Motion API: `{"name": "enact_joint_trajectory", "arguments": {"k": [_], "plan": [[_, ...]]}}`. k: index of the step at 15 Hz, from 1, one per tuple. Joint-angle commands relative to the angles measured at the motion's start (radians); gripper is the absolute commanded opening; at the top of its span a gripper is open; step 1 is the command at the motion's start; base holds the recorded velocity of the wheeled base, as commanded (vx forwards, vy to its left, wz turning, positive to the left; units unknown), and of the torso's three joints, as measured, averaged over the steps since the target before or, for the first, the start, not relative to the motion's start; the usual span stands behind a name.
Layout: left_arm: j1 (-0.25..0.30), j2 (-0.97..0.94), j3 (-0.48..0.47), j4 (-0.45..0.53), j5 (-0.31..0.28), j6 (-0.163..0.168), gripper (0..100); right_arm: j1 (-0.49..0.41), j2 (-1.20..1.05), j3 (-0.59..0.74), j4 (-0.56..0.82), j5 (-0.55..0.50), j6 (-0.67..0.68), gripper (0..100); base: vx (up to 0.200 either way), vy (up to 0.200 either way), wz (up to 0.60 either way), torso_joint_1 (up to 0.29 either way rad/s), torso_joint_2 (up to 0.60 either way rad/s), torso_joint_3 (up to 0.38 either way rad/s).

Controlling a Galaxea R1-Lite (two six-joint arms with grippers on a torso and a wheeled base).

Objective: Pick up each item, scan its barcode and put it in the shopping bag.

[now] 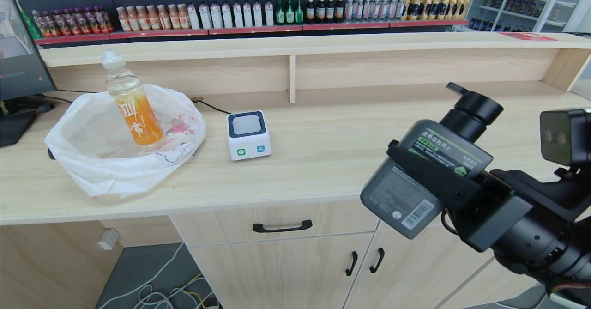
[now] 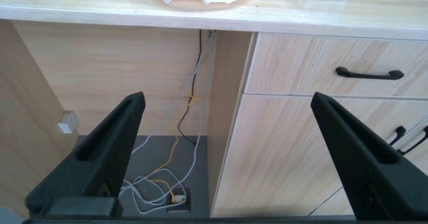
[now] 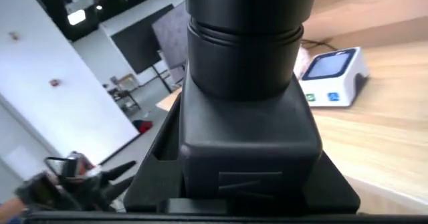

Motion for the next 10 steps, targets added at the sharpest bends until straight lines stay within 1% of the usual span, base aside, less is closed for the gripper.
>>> {"name": "enact_joint_trajectory", "arguments": {"k": [1, 2, 3, 7, 9, 10], "plan": [[0.0, 0.0, 0.0, 0.0, 0.001, -0.001, 100, -0.029, 0.042, 0.0, -0.001, -0.028, -0.118, 0, 0.0, 0.0, 0.0, 0.0, 0.0, 0.0], [0.0, 0.0, 0.0, 0.0, 0.001, 0.0, 100, -0.026, 0.042, 0.003, -0.001, -0.054, -0.156, 0, 0.0, 0.0, 0.0, 0.0, 0.0, 0.0], [0.0, 0.0, 0.0, 0.0, 0.001, 0.0, 100, -0.02, 0.048, 0.0, -0.001, -0.106, -0.213, 0, 0.0, 0.0, 0.0, 0.0, 0.0, 0.0], [0.0, 0.0, 0.0, 0.0, 0.001, 0.0, 100, -0.03, 0.04, 0.025, -0.001, -0.21, -0.359, 0, 0.0, 0.0, 0.0, 0.0, 0.0, 0.0], [0.0, 0.0, 0.0, 0.0, 0.001, -0.001, 100, -0.026, 0.031, 0.026, -0.001, -0.264, -0.468, 0, 0.0, 0.0, 0.0, 0.0, 0.0, 0.0], [0.0, 0.0, 0.0, 0.0, 0.001, 0.0, 100, -0.023, 0.025, 0.035, -0.001, -0.287, -0.5, 0, 0.0, 0.0, 0.0, 0.0, 0.0, 0.0]]}}
